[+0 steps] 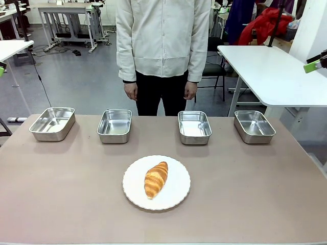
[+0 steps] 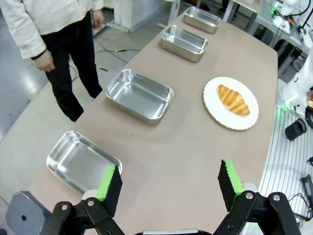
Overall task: Place the bread in the container.
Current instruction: Place the Butter Roll into the Airtight Container indicated by the human.
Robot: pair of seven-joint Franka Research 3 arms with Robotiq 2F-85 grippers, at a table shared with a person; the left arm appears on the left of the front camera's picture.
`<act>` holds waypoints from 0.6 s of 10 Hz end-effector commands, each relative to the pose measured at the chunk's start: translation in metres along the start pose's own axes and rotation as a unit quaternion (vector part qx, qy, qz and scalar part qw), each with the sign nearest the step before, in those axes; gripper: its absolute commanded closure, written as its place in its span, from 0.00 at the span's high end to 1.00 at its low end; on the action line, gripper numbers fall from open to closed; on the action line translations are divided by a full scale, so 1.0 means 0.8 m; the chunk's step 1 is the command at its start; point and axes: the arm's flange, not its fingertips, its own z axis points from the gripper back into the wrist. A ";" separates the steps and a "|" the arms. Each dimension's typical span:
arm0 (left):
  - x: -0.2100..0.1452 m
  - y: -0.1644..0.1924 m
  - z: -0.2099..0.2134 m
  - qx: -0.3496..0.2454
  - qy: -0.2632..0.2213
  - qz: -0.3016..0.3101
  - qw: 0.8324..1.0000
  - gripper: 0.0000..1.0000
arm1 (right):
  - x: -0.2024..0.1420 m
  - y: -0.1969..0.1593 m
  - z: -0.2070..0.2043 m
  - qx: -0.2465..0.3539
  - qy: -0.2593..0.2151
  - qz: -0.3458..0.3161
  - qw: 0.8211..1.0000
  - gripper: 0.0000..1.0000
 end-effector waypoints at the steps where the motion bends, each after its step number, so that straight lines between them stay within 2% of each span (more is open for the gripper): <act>1: 0.001 -0.004 0.002 -0.004 -0.009 -0.008 1.000 1.00 | 0.001 0.000 -0.002 0.002 -0.012 0.005 1.000 1.00; 6: 0.001 -0.004 0.002 -0.004 -0.009 -0.008 1.000 1.00 | 0.001 0.000 -0.002 0.002 -0.012 0.005 1.000 1.00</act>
